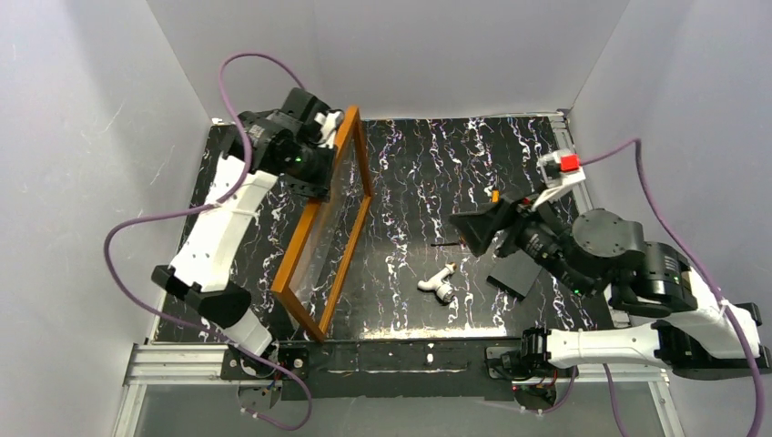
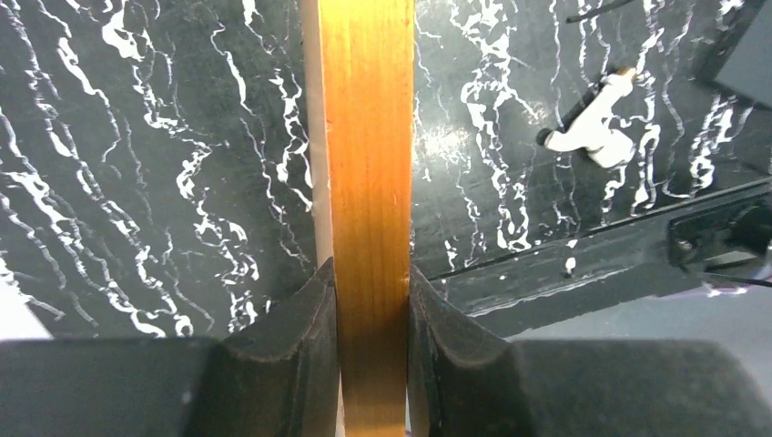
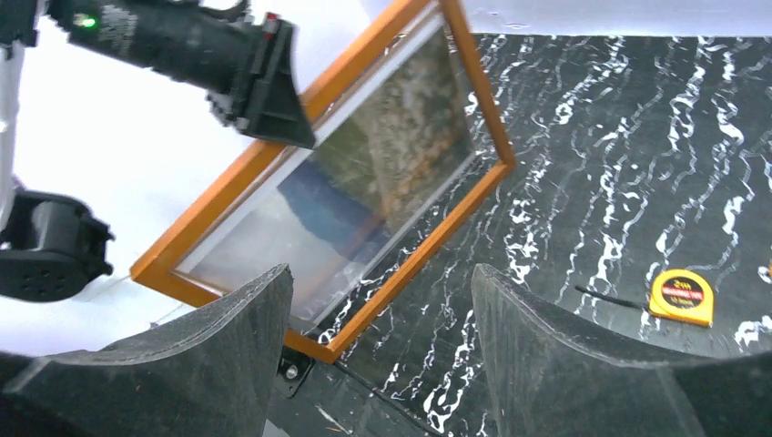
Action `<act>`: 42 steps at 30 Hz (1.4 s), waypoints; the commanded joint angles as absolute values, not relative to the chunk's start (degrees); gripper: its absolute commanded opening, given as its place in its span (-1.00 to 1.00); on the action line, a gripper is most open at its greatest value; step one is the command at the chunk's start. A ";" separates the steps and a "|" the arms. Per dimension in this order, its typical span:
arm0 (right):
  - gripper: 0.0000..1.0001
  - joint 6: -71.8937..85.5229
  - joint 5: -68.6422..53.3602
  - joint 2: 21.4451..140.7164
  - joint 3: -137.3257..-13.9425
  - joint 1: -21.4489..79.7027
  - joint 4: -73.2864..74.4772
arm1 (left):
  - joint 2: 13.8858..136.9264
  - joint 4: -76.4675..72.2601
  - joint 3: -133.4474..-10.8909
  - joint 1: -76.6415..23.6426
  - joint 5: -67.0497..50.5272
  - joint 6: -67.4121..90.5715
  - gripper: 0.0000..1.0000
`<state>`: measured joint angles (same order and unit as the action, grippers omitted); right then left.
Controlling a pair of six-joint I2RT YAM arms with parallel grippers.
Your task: Take the photo out of the frame
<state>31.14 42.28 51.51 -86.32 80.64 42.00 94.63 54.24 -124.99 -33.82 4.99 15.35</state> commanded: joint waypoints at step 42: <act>0.68 33.78 6.62 76.03 -70.98 54.48 37.77 | 110.66 54.79 -108.18 14.22 -7.29 0.99 0.15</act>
